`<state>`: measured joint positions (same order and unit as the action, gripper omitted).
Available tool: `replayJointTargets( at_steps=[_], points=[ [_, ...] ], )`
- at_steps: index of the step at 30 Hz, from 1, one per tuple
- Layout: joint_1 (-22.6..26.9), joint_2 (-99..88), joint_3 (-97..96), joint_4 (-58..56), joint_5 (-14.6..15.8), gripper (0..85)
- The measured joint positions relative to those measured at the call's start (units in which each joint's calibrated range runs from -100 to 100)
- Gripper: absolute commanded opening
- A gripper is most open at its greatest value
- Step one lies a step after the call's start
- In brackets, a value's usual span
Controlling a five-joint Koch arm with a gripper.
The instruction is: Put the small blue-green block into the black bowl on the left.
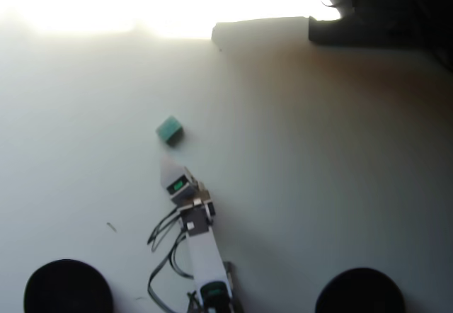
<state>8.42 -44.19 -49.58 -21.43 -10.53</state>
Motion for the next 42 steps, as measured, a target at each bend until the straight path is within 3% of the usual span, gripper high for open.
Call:
replayJointTargets(
  at_steps=[28,36,39,42],
  points=[
    [-0.1,36.87,29.82,-5.59,-1.03,42.5],
    [-0.34,37.63,33.06,-7.98,-1.03,25.0],
    [-0.34,37.5,33.15,-8.06,-0.88,5.8],
    [-0.34,36.99,32.69,-7.32,-0.24,3.2]
  ],
)
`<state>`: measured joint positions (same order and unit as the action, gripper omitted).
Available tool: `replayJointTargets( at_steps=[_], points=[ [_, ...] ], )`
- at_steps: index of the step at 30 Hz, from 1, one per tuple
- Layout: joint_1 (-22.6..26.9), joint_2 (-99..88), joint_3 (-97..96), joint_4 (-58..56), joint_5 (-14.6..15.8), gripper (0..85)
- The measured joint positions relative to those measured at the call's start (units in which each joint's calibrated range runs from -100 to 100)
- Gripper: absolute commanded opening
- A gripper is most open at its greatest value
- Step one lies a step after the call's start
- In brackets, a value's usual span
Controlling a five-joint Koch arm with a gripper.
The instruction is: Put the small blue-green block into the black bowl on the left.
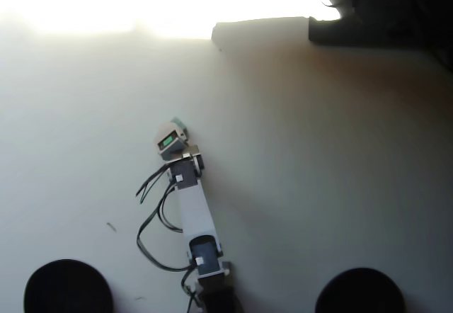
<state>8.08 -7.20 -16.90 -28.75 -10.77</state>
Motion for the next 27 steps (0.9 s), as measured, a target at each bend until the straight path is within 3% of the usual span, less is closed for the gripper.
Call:
replayJointTargets(
  at_steps=[7,14,25,27],
  points=[
    [2.15,-3.16,-0.65,0.33,0.49,3.2],
    [8.16,-13.76,-0.55,-4.77,1.07,3.2],
    [22.95,-21.21,16.44,-18.76,2.54,3.1],
    [27.69,-21.34,21.7,-22.95,2.59,3.1]
  ],
)
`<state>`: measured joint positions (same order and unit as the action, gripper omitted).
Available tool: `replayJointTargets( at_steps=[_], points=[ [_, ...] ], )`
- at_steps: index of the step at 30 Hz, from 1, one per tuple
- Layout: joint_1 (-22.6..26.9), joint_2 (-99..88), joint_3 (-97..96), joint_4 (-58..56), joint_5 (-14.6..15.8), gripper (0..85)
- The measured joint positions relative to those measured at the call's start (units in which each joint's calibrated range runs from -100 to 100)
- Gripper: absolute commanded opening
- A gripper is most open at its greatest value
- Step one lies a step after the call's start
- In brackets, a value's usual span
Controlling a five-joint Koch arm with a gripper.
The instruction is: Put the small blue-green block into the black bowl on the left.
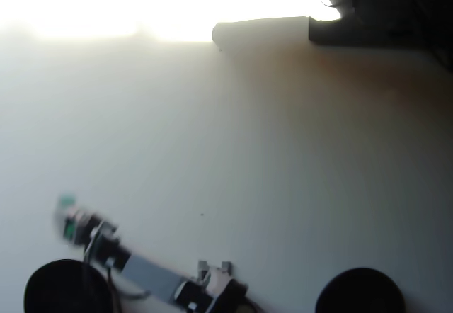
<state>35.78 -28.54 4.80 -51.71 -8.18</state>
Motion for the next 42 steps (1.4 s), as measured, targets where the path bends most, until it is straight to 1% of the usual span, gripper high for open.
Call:
replayJointTargets(
  at_steps=[1,5,14,18,27,28,30,31,32,35,38,42],
  points=[
    [0.1,0.0,0.18,-0.08,0.0,3.1],
    [5.67,0.0,2.68,-2.63,0.0,3.1],
    [14.46,-2.27,2.31,-6.42,-0.05,3.1],
    [16.41,-6.82,-4.62,-6.42,-0.29,3.1],
    [17.97,-9.6,-10.9,-6.09,0.0,3.2],
    [18.02,-9.6,-10.9,-6.01,0.0,6.6],
    [18.27,-9.6,-10.9,-5.51,-0.05,33.4],
    [18.36,-9.6,-10.9,-5.27,-0.1,43.4],
    [18.46,-9.6,-10.9,-5.1,-0.24,47.2],
    [18.32,-9.6,-10.9,-4.61,-0.59,50.7],
    [17.68,-10.23,-10.9,-4.61,-0.59,50.7],
    [14.36,-14.02,-10.9,-3.78,0.05,50.5]
  ],
)
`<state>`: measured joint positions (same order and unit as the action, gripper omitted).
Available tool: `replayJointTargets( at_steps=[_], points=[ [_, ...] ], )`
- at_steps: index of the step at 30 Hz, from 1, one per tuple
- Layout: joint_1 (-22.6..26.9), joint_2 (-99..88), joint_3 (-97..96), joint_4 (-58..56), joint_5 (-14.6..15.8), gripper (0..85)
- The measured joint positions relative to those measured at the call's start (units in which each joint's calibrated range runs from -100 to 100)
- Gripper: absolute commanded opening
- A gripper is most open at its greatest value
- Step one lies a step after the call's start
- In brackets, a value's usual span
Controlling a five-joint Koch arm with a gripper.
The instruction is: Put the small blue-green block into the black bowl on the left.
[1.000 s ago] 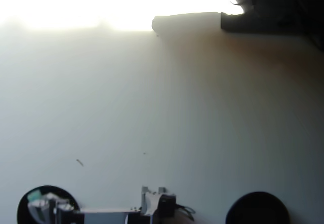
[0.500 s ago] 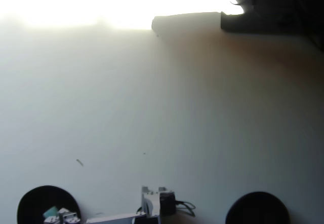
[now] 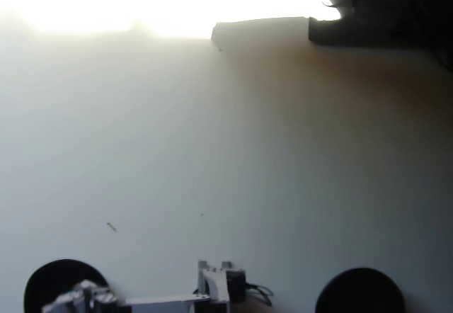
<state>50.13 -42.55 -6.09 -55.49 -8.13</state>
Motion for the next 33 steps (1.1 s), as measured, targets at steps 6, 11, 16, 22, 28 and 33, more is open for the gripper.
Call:
replayJointTargets(
  at_steps=[6,11,16,22,28,33],
  points=[
    [-9.18,-6.69,-6.09,1.23,0.63,49.0],
    [-17.29,-17.17,-19.85,6.09,1.22,49.0],
    [-25.93,-24.75,-31.39,13.66,1.71,49.0],
    [-36.58,-31.06,-44.69,24.11,1.81,49.0],
    [-42.3,-39.14,-61.31,34.14,2.05,48.3],
    [-45.81,-43.06,-73.13,41.05,2.93,47.9]
  ],
)
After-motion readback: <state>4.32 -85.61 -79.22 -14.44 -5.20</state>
